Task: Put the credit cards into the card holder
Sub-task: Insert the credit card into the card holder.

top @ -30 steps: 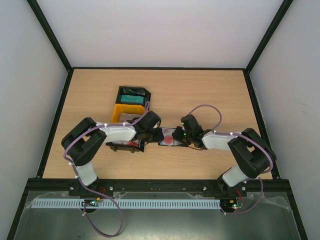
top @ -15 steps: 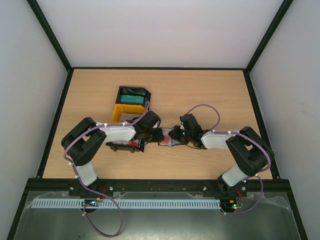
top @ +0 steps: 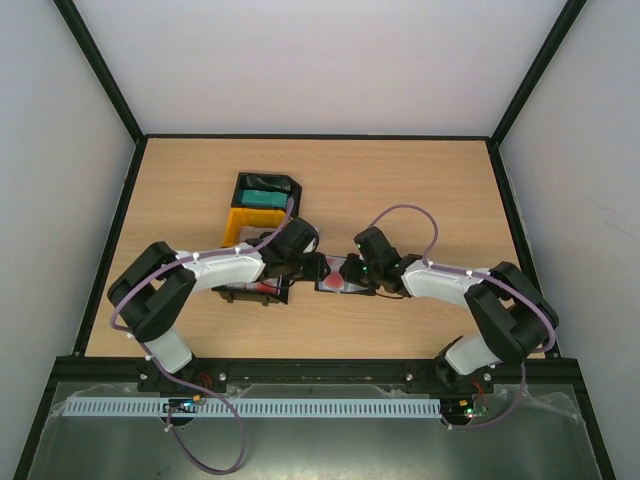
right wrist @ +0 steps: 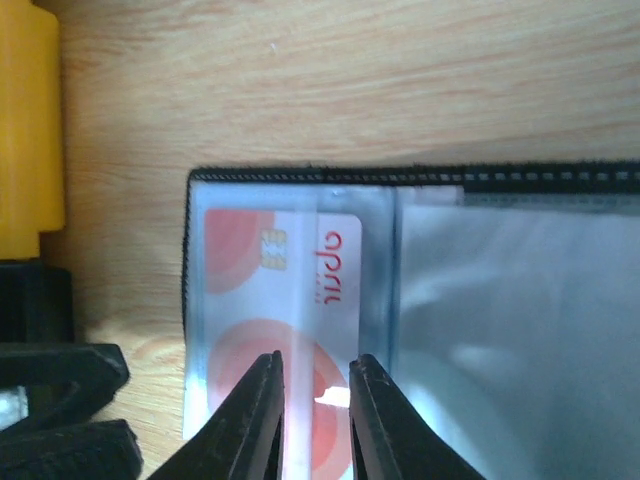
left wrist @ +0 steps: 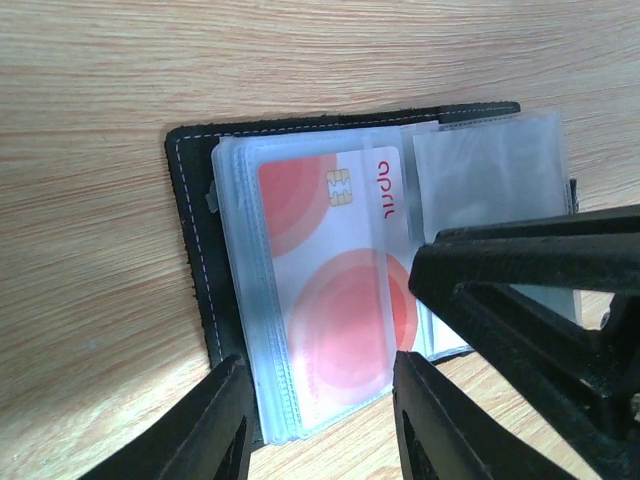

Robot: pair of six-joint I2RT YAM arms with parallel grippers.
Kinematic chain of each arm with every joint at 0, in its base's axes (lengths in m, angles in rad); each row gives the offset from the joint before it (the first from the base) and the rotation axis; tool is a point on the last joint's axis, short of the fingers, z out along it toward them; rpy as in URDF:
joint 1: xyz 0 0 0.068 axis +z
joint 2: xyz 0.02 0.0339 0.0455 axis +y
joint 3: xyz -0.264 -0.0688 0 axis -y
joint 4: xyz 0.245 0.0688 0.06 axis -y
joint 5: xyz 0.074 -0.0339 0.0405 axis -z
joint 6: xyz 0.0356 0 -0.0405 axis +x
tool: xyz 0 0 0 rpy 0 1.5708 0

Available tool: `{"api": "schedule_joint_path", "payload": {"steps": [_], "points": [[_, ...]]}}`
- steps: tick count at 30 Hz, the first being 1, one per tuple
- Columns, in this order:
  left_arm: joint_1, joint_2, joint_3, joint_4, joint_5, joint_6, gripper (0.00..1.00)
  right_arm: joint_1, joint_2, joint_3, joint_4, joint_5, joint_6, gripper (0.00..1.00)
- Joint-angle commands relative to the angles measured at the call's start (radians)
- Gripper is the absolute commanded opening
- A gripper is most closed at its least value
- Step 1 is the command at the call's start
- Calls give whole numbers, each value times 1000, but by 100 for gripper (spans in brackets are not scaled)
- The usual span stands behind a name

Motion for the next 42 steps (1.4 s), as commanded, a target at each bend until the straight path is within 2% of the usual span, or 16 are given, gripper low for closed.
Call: {"api": "schedule_joint_path", "payload": {"steps": [1, 7, 18, 27, 35, 42], "points": [[-1, -21, -4, 16, 13, -12, 40, 21, 19, 32, -107, 51, -13, 18], [-1, 1, -13, 49, 56, -22, 35, 26, 41, 40, -126, 56, -15, 10], [-1, 45, -4, 60, 76, -14, 37, 26, 92, 39, -144, 86, -14, 3], [-1, 74, 1, 66, 103, -11, 39, 25, 96, 23, -132, 90, 5, 2], [0, 74, -1, 96, 150, -10, 36, 25, 86, 18, -119, 86, 11, 2], [-2, 70, -4, 139, 210, 16, 36, 26, 16, 9, -108, 119, 32, 4]]}}
